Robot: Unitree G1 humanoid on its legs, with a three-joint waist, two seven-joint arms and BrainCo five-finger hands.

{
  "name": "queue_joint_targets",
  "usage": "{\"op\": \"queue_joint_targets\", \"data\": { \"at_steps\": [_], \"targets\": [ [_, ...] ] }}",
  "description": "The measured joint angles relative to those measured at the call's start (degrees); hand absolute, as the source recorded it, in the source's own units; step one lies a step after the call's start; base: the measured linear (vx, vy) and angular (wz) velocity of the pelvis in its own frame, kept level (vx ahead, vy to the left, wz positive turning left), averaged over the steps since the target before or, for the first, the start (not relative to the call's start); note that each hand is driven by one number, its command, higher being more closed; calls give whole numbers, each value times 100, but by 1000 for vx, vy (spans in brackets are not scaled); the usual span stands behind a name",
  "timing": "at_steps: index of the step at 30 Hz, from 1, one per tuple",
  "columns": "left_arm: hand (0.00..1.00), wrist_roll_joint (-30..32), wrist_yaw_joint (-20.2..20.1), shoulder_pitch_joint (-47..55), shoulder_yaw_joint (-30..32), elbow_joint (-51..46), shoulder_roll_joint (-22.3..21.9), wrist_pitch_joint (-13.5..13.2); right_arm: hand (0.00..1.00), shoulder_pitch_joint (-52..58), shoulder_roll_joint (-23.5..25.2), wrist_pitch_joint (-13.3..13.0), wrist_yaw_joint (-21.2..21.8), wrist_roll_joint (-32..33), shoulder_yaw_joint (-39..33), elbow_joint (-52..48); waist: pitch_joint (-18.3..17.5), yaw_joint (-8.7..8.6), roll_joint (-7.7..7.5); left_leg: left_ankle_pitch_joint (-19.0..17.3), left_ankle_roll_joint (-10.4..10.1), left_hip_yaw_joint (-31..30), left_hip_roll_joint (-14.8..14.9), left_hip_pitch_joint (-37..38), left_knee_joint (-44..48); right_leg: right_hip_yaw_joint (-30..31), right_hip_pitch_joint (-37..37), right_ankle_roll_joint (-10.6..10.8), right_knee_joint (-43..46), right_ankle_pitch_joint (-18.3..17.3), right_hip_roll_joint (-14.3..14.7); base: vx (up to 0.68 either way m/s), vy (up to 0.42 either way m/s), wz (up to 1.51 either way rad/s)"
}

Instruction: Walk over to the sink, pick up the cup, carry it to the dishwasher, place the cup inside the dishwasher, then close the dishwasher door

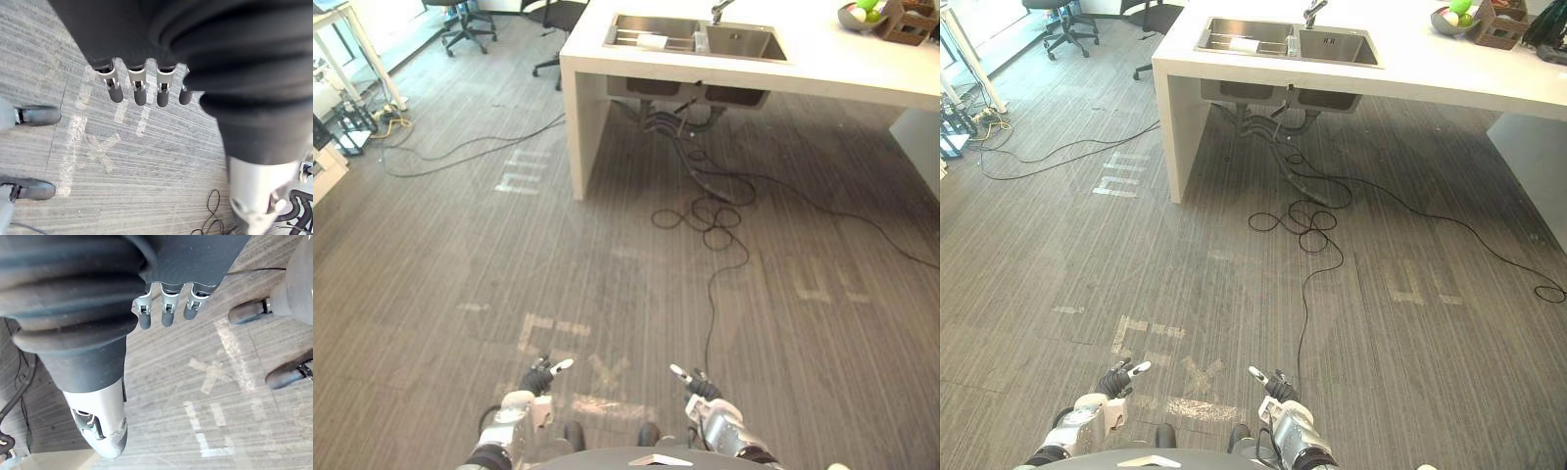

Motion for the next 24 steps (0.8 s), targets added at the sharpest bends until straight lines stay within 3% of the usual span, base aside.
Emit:
{"op": "queue_joint_targets", "data": {
  "at_steps": [6,8,10,13,16,18,20,21,24],
  "targets": [
    [0,1674,639,252,3,117,40,-22,0,125,-9,81,-89,-227,-14,198,2,-1,2,-42,-41,282,29,157,-3,230,70,-5,-1,11,20,-18,18,-17],
    [0,1741,710,370,11,166,38,-81,0,224,-35,180,-74,-232,-72,215,8,-3,4,-60,-44,404,40,182,-3,337,40,-8,-2,21,32,-34,15,-30],
    [0,1612,713,438,35,170,48,-147,0,287,-47,242,14,-254,-292,229,8,-1,3,-68,-32,492,47,178,-3,430,-5,10,-2,36,40,-48,16,-23],
    [0,1174,446,537,111,174,80,-204,0,550,-149,347,661,-309,-313,236,9,-2,-5,-101,-16,523,37,185,-4,460,-9,20,0,53,34,-31,18,-6],
    [0,512,-21,527,295,310,79,-49,0,663,-183,738,864,188,-504,244,31,3,-21,-128,19,639,36,154,-4,567,-160,45,241,-37,7,-40,34,-18],
    [0,512,-365,536,423,353,108,61,0,684,-191,854,907,655,-697,396,35,-23,-48,-170,89,712,7,103,-3,563,-564,189,919,-363,-133,-12,73,-13],
    [0,534,-485,533,428,337,131,49,0,723,-187,827,906,826,-896,386,58,-43,-68,-196,148,818,-35,60,-2,554,-841,434,1387,-573,-284,36,86,-4],
    [0,348,-486,466,425,338,145,50,0,709,-192,783,895,875,-1041,383,166,-84,-76,-242,220,838,-88,78,-3,543,-1109,526,2026,-639,-448,55,99,-6],
    [0,-91,-347,331,446,397,157,53,0,675,-222,812,890,871,-1283,407,482,-182,-72,-331,370,741,-146,388,1,418,-1753,504,3635,-746,-779,66,93,7]
  ]
}}
